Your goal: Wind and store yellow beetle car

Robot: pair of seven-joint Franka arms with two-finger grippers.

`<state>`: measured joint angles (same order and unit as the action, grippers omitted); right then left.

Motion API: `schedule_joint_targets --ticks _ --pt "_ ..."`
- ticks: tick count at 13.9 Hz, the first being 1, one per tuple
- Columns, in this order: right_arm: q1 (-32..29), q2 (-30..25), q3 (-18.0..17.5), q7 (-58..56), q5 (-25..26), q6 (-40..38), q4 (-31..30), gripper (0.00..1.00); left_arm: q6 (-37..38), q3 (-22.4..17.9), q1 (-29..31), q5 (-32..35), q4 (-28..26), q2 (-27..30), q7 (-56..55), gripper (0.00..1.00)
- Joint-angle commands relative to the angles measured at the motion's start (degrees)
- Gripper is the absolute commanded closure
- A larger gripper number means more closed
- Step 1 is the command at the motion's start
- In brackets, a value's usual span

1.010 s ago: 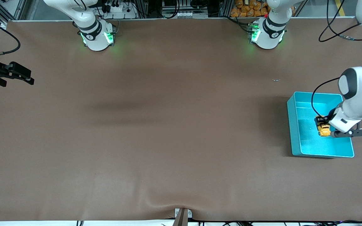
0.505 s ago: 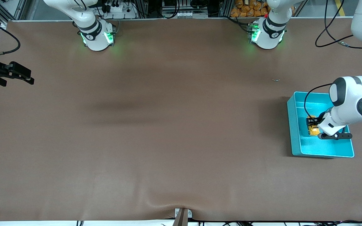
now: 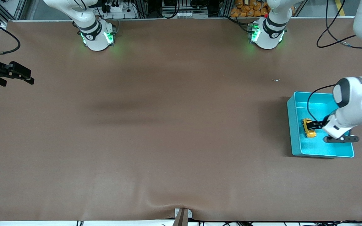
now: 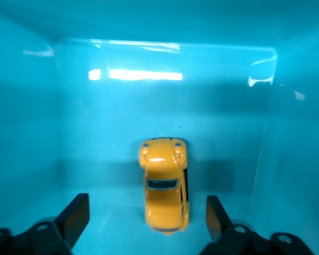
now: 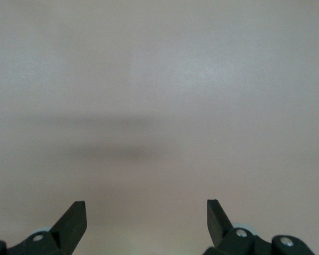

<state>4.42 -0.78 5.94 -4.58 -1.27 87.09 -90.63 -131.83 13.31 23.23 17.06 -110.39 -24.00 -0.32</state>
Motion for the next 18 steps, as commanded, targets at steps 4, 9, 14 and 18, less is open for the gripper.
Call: schedule_joint_targets --ticks 4,9,14,18 --pt "0.42 -0.71 0.30 0.98 0.04 -0.34 -0.16 0.00 12.80 6.98 0.59 -2.45 1.04 15.63 0.32 0.00" --pt "0.68 -0.54 0.30 1.07 0.13 -0.25 -0.07 0.00 36.16 12.96 0.50 -9.22 15.62 17.75 0.67 0.00" --pt "0.59 -0.54 0.30 1.07 0.04 -0.25 0.11 0.00 44.28 -5.24 -22.28 -16.62 16.35 24.77 0.41 0.00" --pt "0.59 -0.54 0.30 1.07 -0.05 -0.25 0.11 0.00 44.64 -10.41 -27.62 -16.44 16.17 27.33 1.72 0.00"
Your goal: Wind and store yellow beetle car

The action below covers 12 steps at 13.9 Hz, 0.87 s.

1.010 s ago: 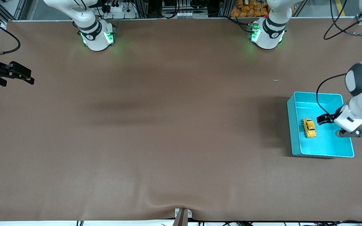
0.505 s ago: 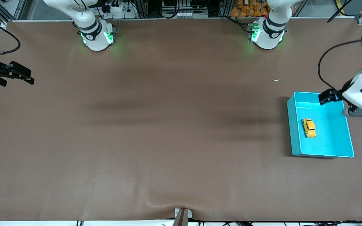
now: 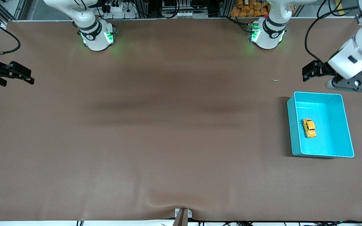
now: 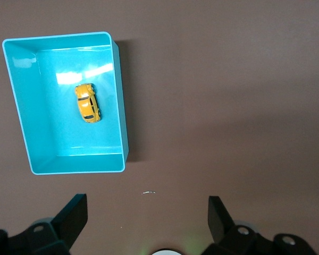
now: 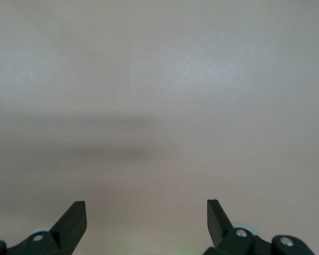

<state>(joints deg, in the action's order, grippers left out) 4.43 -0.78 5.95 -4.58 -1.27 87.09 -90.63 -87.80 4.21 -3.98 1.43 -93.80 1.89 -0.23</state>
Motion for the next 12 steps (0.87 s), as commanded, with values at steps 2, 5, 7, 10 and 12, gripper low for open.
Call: schedule_joint_targets --ticks 2,5,7,10,12 --pt "0.41 -0.54 0.29 0.72 -0.05 -0.25 0.10 0.00 0.61 -0.88 0.03 -0.73 -0.15 1.62 1.81 0.00" --pt "0.58 -0.45 0.29 0.98 0.04 -0.34 0.10 0.00 0.61 -1.05 0.12 -0.82 0.37 1.27 1.90 0.00" --pt "0.67 -0.45 0.29 1.07 -0.05 -0.34 0.10 0.00 0.61 -1.14 0.12 -0.99 1.16 1.01 1.90 0.00" --pt "0.41 -0.54 0.38 0.54 -0.05 -0.25 0.10 0.00 0.61 -1.14 0.20 -0.99 1.17 1.10 1.99 0.00" --pt "0.41 -0.45 0.38 0.54 -0.05 -0.25 0.10 0.00 0.61 -1.14 0.20 -0.99 1.17 1.10 1.90 0.00"
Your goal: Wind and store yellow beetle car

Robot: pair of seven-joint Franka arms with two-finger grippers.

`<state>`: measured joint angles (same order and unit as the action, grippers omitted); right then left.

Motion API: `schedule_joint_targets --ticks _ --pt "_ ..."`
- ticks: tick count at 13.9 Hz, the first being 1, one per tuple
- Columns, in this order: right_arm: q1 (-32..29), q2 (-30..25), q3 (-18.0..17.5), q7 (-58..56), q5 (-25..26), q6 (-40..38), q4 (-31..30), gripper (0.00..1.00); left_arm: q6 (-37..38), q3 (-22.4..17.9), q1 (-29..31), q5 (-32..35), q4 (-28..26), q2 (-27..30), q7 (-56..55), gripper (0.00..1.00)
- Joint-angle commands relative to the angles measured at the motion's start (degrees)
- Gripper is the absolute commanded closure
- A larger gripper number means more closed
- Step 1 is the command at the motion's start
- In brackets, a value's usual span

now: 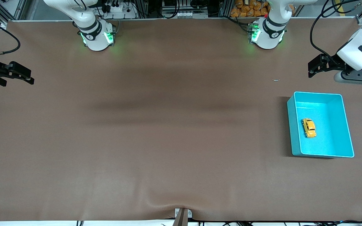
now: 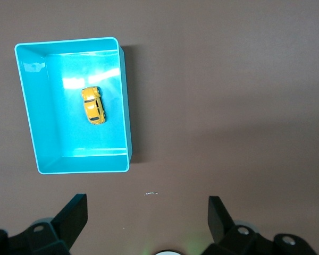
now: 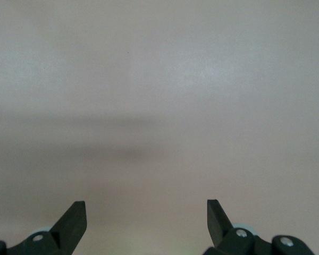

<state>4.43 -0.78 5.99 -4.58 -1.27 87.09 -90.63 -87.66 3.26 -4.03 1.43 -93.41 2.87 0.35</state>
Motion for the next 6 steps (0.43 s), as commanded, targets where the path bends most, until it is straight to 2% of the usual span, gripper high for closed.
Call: schedule_joint_targets --ticks 1,6 --pt "0.58 -0.45 0.34 0.71 -0.05 -0.34 0.10 0.00 0.56 -0.19 0.25 -0.99 0.78 0.12 1.41 0.00" --pt "0.41 -0.45 0.25 0.36 -0.05 -0.34 0.10 0.00 0.57 -0.19 0.16 -0.99 0.78 0.12 1.41 0.00"
